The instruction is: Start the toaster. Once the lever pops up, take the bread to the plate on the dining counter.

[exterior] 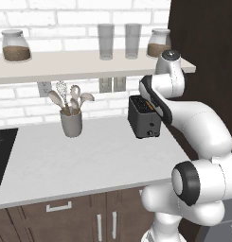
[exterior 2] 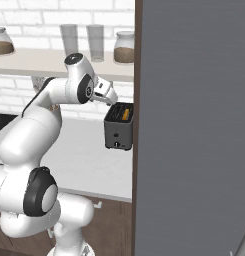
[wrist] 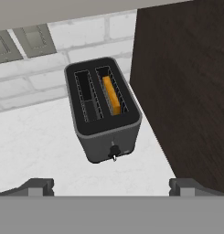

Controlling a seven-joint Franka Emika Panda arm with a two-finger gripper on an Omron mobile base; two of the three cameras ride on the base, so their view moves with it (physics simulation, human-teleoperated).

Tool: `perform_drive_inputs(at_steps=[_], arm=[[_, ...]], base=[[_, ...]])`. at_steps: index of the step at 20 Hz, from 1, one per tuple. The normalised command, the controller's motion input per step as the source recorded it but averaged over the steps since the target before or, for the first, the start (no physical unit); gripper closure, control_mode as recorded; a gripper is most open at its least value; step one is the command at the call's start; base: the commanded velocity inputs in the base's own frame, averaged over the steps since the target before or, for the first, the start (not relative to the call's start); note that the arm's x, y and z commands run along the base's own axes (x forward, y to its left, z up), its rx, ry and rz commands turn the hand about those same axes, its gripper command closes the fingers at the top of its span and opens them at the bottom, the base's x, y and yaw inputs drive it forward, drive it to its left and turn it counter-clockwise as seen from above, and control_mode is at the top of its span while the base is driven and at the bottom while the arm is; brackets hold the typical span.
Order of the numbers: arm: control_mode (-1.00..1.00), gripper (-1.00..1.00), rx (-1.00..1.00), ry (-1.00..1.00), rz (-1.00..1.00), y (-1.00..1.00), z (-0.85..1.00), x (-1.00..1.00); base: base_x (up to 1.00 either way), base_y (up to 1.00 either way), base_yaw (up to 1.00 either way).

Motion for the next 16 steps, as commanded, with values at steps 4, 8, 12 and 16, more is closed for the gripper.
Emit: perform_drive_inputs(at_steps=[4,8,12,16], arm=[[-1.00,-1.00,0.00,0.00,0.00,0.00,0.00,0.00],[-1.00,-1.00,0.00,0.00,0.00,0.00,0.00,0.00],[-1.00,-1.00,0.00,0.00,0.00,0.00,0.00,0.00],[-1.00,-1.00,0.00,0.00,0.00,0.00,0.00,0.00]], base=[[0.00,0.00,0.00],[0.00,0.00,0.00],[0.00,0.00,0.00],[0.00,0.00,0.00]])
